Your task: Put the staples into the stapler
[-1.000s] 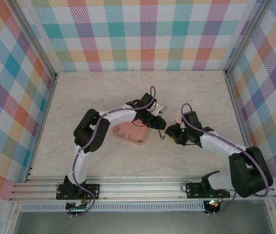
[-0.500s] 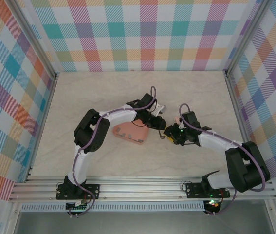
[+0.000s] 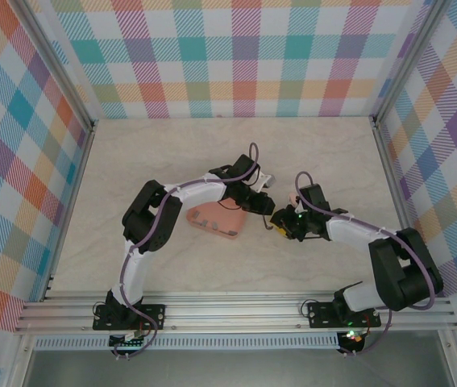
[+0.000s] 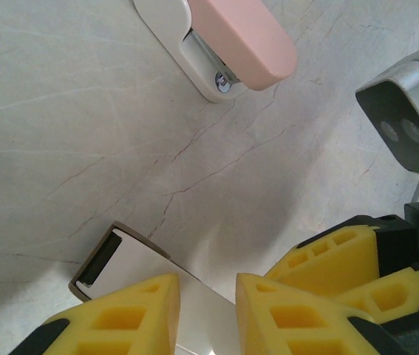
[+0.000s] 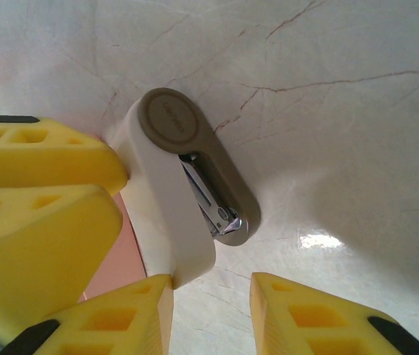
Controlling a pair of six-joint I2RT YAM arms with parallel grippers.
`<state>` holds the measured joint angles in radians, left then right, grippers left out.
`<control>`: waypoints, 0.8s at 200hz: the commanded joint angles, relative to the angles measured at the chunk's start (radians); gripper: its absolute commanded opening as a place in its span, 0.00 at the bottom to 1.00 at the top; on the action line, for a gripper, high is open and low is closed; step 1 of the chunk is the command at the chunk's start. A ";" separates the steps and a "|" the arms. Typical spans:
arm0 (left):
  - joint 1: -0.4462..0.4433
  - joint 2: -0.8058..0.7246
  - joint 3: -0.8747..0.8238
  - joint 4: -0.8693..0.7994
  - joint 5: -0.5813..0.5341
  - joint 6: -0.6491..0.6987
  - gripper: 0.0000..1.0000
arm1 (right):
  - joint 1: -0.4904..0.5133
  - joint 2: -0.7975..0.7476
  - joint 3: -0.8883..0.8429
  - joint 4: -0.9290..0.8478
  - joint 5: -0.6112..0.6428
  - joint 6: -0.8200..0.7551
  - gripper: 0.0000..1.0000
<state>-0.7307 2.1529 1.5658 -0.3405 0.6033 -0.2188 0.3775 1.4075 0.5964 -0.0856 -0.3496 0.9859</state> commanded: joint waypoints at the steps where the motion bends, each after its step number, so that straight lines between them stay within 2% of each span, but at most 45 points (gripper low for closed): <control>1: -0.007 -0.015 -0.001 -0.051 -0.013 0.013 0.27 | 0.003 -0.001 0.000 0.011 -0.001 0.003 0.33; 64: -0.007 -0.002 -0.013 -0.059 -0.020 0.022 0.27 | 0.003 -0.118 -0.035 0.028 0.023 -0.004 0.37; 160: -0.006 0.002 0.002 -0.065 -0.019 0.026 0.27 | 0.003 -0.016 -0.033 0.108 -0.009 0.005 0.34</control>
<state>-0.7300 2.1529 1.5669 -0.3397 0.5819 -0.2096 0.3763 1.3624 0.5758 -0.0189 -0.3443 0.9859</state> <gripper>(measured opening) 0.266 0.344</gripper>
